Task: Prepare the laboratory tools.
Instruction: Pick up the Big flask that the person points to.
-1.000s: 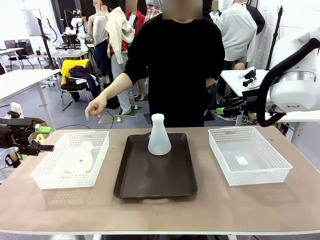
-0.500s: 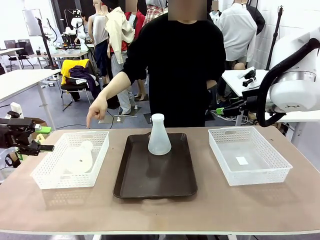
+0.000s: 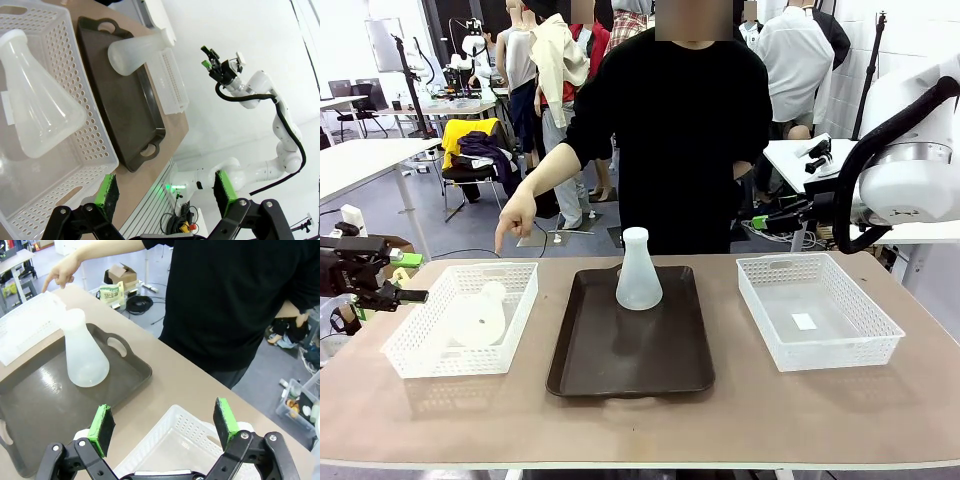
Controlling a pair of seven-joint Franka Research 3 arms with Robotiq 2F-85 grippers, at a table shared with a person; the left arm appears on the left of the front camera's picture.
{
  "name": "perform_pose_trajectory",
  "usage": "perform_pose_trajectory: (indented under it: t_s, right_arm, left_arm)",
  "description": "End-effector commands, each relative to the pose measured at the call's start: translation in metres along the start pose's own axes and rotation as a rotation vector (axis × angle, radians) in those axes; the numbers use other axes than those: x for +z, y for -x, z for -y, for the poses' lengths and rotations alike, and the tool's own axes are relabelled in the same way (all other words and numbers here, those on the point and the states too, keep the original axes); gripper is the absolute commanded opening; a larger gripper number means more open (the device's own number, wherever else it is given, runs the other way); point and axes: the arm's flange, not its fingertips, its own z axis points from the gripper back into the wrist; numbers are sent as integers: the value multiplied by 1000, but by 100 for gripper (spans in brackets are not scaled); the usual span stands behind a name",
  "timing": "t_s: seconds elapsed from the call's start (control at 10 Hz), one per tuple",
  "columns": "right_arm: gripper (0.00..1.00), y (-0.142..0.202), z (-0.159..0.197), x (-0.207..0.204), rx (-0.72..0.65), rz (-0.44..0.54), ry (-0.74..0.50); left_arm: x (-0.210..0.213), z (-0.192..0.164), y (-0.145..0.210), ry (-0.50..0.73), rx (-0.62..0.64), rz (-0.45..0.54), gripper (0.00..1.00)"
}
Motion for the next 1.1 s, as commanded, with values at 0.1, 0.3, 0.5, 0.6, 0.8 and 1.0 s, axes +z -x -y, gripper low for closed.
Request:
perform_pose_trajectory:
  t_s: [0.1, 0.3, 0.5, 0.6, 0.8, 1.0]
  right_arm:
    - [100, -2, 1, 1, -2, -9, -5]
    - [100, -2, 1, 1, -2, -9, -5]
    - [100, -2, 1, 1, -2, -9, -5]
    - [100, -2, 1, 1, -2, -9, -5]
    - [100, -2, 1, 1, -2, -9, -5]
    - [100, -2, 1, 1, -2, -9, -5]
  left_arm:
    - [11, 29, -16, -124, -79, 72, 100]
    - [-1, 47, -42, -294, -113, 17, 100]
    - [-27, 58, -67, -483, -131, -37, 100]
    - [-40, 62, -71, -581, -129, -71, 100]
    - [-68, 66, -85, -737, -99, -147, 100]
    - [-96, 62, -109, -864, -58, -155, 100]
